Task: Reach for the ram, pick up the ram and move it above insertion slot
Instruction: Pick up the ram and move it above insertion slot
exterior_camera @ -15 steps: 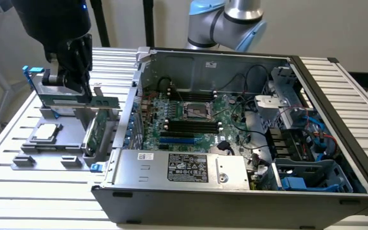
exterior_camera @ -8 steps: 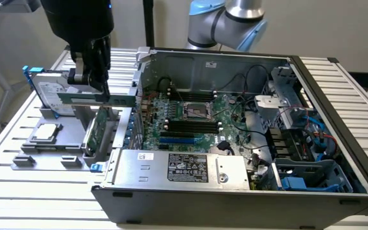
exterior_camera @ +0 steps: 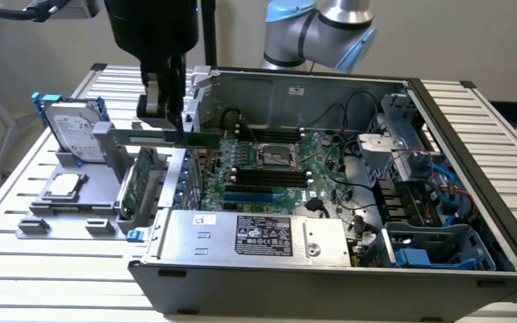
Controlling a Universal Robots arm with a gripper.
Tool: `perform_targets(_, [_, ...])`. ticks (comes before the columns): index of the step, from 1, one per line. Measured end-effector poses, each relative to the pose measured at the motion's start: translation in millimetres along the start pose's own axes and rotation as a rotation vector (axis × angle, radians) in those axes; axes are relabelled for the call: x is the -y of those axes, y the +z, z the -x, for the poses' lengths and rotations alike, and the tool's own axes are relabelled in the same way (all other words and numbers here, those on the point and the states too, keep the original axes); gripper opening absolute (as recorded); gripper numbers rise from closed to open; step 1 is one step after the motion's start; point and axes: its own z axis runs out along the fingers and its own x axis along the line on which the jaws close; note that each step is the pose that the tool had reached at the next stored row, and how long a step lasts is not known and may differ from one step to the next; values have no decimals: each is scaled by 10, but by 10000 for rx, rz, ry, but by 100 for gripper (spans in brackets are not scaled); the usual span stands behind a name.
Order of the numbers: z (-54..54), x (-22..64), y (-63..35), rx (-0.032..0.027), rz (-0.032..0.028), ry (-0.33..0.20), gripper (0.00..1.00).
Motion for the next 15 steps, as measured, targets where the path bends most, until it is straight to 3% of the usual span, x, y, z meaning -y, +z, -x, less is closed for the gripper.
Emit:
perform_targets(10, [50, 449, -14, 25, 0, -1, 13])
perform_targets(15, [142, 610, -14, 25, -1, 0, 13])
